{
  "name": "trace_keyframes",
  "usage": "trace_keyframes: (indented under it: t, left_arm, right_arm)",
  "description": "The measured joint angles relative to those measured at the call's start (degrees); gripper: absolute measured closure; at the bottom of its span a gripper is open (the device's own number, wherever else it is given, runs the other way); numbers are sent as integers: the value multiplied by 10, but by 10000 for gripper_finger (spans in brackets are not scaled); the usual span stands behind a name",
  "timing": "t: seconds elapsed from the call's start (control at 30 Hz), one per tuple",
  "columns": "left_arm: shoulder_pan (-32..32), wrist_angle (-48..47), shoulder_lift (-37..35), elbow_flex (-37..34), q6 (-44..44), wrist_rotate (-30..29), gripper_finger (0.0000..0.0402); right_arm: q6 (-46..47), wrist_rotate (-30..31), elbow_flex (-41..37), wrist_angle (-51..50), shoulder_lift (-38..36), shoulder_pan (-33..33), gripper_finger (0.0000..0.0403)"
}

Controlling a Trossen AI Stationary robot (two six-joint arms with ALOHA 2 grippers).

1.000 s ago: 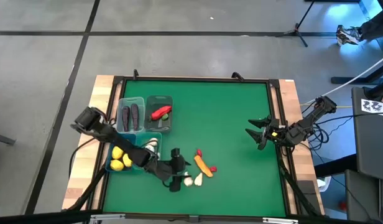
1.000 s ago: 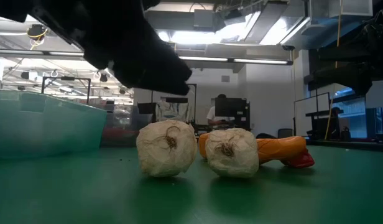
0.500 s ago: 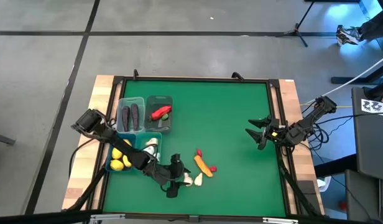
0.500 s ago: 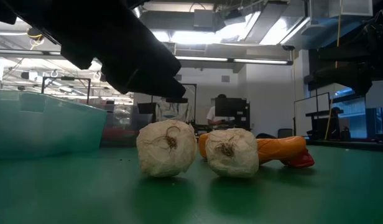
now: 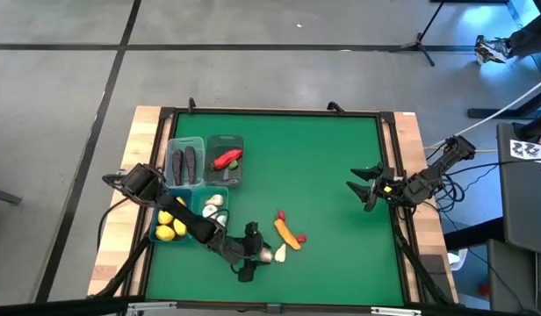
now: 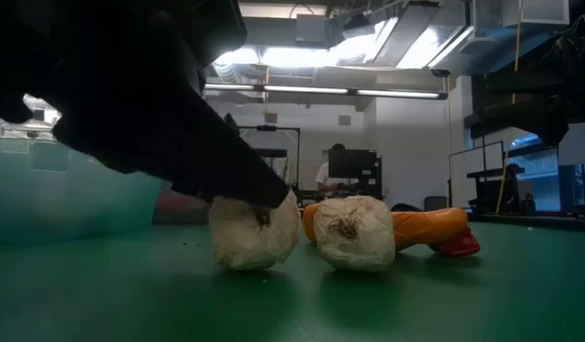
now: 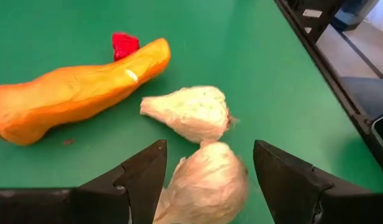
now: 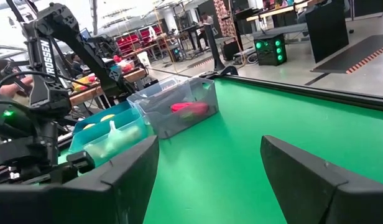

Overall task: Sort produce into baskets
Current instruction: Put the white garlic into the green bin

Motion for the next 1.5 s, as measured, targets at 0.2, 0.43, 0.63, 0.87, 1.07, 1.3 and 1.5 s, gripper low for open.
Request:
trace_keyframes:
  t: [0.2,0.43,0.63,0.87,1.07,1.3,1.5]
  left_arm:
    - [0,-6,-1,0,5,7,166]
    - [0,-19,-1,0,7,13,166]
    - [0,-32,-1,0,7,16,167]
    - [0,-33,-1,0,7,19,169]
    - [0,-33,-1,0,7,19,208]
    - [0,-33,-1,0,7,19,247]
    - [3,-33,-12,0,7,19,238]
  right_arm:
    - [0,0,0,0,0,0,123]
    - [0,0,0,0,0,0,123]
    - [0,0,0,0,0,0,123]
    - [0,0,0,0,0,0,123]
    - [1,0,0,0,0,0,123]
    - [0,-1,0,0,0,0,123]
    - [1,-1,0,0,0,0,123]
